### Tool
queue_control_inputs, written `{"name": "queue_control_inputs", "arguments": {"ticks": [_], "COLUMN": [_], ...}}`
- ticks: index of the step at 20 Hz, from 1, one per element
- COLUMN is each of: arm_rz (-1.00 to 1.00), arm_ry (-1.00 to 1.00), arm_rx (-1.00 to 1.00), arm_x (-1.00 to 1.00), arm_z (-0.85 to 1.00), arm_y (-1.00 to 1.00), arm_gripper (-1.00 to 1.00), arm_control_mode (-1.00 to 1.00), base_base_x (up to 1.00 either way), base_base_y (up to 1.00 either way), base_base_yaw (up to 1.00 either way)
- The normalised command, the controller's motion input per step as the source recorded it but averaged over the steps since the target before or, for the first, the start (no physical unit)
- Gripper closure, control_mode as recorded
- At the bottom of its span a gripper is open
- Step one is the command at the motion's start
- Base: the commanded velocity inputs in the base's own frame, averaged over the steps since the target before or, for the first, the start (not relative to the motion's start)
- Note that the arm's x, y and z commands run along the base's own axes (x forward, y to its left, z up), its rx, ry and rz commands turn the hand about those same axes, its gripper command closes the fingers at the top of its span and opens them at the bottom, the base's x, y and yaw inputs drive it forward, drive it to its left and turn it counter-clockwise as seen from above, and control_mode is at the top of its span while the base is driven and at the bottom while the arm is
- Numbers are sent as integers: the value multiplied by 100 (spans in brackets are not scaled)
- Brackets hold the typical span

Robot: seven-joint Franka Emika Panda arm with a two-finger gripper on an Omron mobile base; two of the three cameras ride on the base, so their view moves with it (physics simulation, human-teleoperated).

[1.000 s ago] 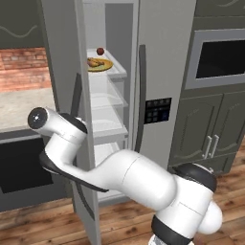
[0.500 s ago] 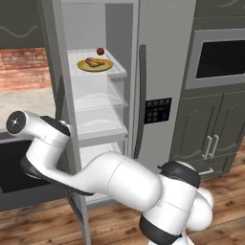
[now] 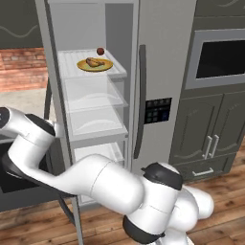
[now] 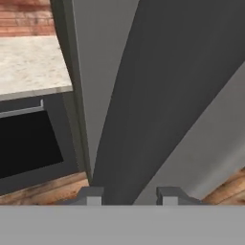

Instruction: Retrieve the chicken drumstick from the fridge and place it on the saucepan with marinade on the stove.

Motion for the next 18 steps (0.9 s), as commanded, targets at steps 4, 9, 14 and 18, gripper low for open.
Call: {"name": "queue_control_inputs", "arguments": {"ticks": [4, 9, 14, 18], "arm_rz": [0, 0, 0, 0], "arm_ry": [0, 0, 0, 0], "arm_rx": [0, 0, 0, 0], "arm_x": [0, 0, 0, 0], "arm_z": [0, 0, 0, 0], "arm_y": [1, 0, 0, 0], "arm_gripper": [100, 100, -100, -100], "arm_control_mode": [-100, -100, -100, -100], "base_base_x": [0, 0, 0, 0], "base_base_y": [0, 0, 0, 0], "base_base_yaw": [0, 0, 0, 0]}}
